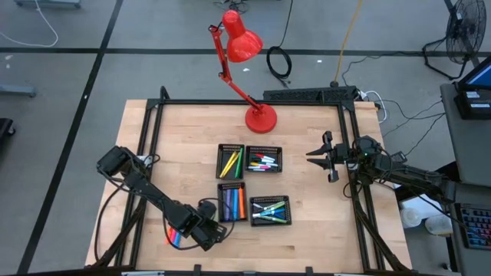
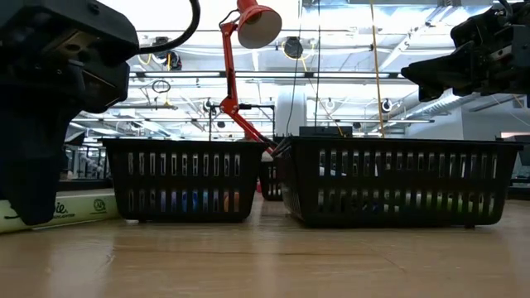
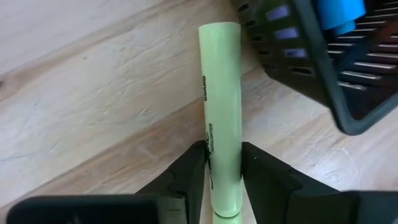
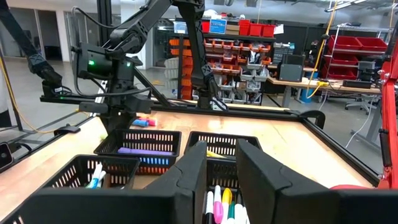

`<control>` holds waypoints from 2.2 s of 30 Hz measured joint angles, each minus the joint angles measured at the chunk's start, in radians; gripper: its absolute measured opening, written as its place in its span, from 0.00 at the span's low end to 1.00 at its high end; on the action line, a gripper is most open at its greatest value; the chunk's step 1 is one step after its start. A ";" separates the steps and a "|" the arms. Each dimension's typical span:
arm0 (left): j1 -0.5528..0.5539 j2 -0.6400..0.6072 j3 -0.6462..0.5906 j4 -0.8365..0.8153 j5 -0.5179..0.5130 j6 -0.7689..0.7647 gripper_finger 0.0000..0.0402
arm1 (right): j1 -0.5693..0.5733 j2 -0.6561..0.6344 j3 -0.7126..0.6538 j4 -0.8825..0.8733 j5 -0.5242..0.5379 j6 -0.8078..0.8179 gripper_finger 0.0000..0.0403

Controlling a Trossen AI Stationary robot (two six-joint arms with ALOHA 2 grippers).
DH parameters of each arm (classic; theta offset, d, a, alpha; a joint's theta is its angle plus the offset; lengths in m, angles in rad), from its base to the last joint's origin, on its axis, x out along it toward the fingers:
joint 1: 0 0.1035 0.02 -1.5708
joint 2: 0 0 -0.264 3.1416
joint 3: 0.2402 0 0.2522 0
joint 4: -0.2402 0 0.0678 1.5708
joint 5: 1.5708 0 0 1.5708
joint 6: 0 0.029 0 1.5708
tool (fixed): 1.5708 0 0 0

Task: Pick & Place Markers
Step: Put the light green highlighter into the bottom left black bin

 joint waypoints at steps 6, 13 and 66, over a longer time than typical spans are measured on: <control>0.001 0.000 0.000 -0.013 0.025 -0.008 0.21 | 0.000 0.000 0.000 0.000 0.000 0.000 0.19; -0.007 -0.002 0.000 -0.023 0.033 -0.029 0.15 | 0.000 0.000 0.000 0.000 0.000 0.000 0.19; 0.219 -0.253 -0.007 0.129 -0.150 0.398 0.47 | 0.000 0.000 0.000 0.000 0.000 0.000 0.19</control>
